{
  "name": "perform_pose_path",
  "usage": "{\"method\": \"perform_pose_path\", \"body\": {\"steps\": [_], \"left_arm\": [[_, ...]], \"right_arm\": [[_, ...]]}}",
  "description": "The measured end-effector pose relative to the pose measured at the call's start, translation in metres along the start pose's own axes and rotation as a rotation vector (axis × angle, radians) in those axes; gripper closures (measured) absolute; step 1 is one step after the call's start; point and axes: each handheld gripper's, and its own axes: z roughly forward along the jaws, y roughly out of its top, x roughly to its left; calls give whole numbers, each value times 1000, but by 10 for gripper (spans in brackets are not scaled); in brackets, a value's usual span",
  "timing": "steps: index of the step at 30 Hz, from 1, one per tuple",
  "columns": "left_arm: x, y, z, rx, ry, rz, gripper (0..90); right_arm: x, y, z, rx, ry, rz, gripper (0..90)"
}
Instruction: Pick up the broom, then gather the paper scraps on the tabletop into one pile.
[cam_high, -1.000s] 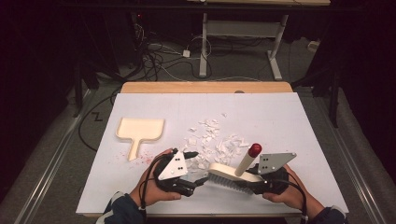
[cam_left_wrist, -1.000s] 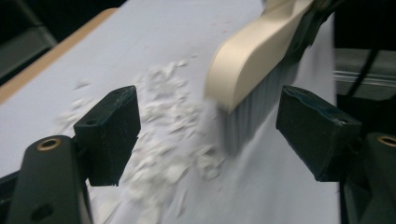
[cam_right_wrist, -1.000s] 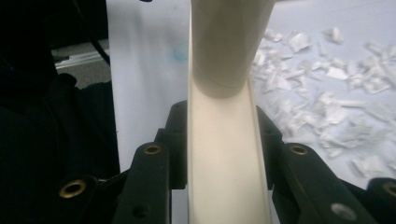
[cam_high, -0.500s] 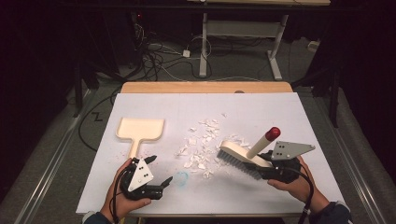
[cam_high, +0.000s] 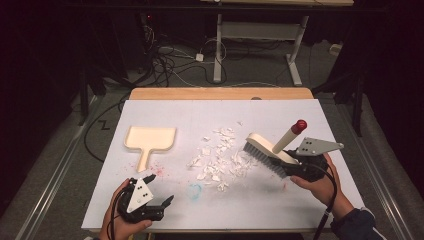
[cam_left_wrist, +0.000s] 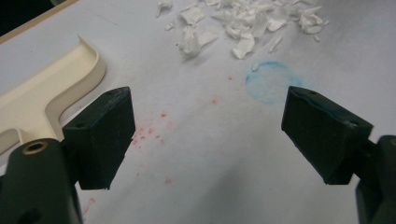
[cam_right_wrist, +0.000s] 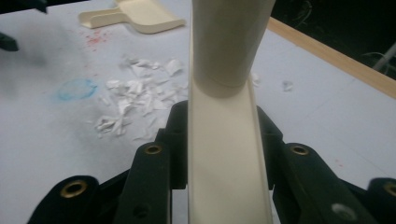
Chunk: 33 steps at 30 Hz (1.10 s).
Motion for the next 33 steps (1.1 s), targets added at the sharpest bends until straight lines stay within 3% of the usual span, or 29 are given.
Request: {"method": "perform_pose_path", "body": {"steps": [9,16,24,27,30,31,33], "left_arm": [[7,-6,1,9,52,-2,170],[11,-6,3,14,63,-4,170],[12,-10,6,33,63,-25,170],[12,-9,8,44,62,-17,170],[12,-7,13,43,54,-2,170],[11,-8,14,51,44,-13,170],[10,-7,16,54,44,4,170]], "right_arm": [[-26,2,9,29,-104,-4,682],[-53,5,34,95,-220,3,683],[-81,20,86,180,-345,-32,683],[-86,24,112,243,-405,-93,684],[-87,28,133,258,-417,-113,684],[-87,29,139,255,-412,-107,684],[-83,29,149,245,-385,-103,684]]}}
